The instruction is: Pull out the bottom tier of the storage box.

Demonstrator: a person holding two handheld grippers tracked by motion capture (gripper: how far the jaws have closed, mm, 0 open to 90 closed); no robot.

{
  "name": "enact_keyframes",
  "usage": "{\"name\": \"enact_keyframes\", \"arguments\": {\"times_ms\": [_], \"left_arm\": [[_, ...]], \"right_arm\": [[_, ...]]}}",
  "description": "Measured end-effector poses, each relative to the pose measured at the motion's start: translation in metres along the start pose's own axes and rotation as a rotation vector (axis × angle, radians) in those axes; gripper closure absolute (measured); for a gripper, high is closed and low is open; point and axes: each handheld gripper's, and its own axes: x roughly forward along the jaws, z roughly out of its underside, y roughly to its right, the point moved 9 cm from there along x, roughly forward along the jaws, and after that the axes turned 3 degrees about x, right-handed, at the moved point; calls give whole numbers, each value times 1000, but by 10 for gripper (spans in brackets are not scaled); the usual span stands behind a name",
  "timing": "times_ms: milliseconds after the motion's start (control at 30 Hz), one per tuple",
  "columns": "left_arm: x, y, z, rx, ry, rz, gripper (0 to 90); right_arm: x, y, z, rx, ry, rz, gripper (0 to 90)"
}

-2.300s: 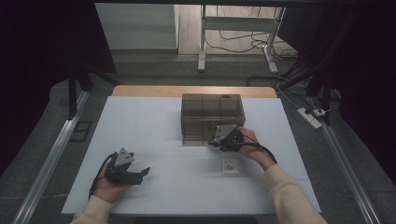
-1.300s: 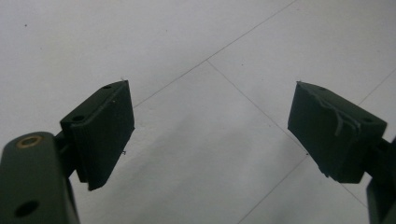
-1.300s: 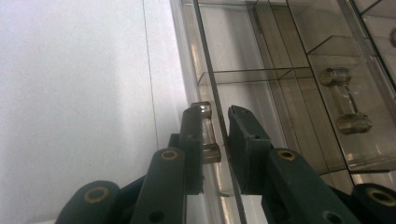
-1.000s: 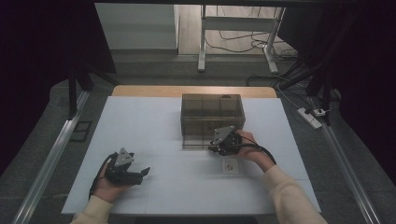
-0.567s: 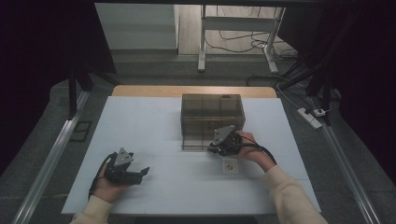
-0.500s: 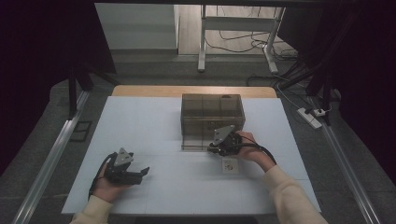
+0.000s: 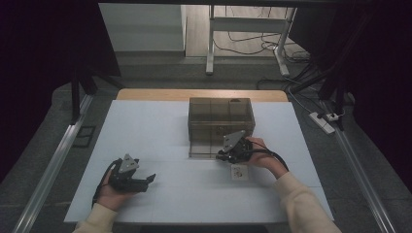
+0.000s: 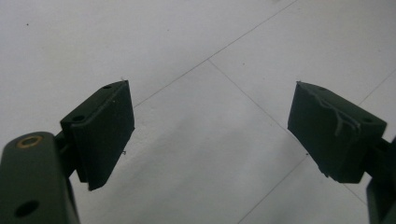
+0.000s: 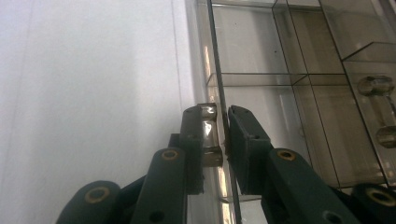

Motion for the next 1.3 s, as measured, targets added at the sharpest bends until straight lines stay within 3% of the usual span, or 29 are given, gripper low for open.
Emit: {"name": "enact_keyframes", "arguments": {"times_ms": [233, 333, 400, 500, 733, 933, 1067, 1300], "left_arm": [[0, 0, 0, 2, -1, -1, 148], [-1, 0, 0, 2, 2, -4, 148], [-1, 1, 0, 2, 3, -4, 148], [-1, 0, 0, 1, 1, -2, 148], [-1, 1, 0, -1, 1, 4, 148], [-1, 1, 0, 1, 2, 3, 149], [-1, 3, 0, 3, 3, 5, 149], [1, 3, 1, 7, -4, 11, 150]], "right_arm": [[0, 0, 0, 1, 3, -2, 748], [0, 0, 0, 1, 10, 1, 676], [-1, -1, -2, 34, 33, -8, 633], [-3, 3, -5, 84, 64, 18, 543], [-4, 8, 0, 182, 86, 82, 468], [-12, 6, 4, 249, 123, 91, 433], [-16, 6, 7, 266, 116, 106, 403], [-30, 3, 11, 295, 149, 136, 376]]}}
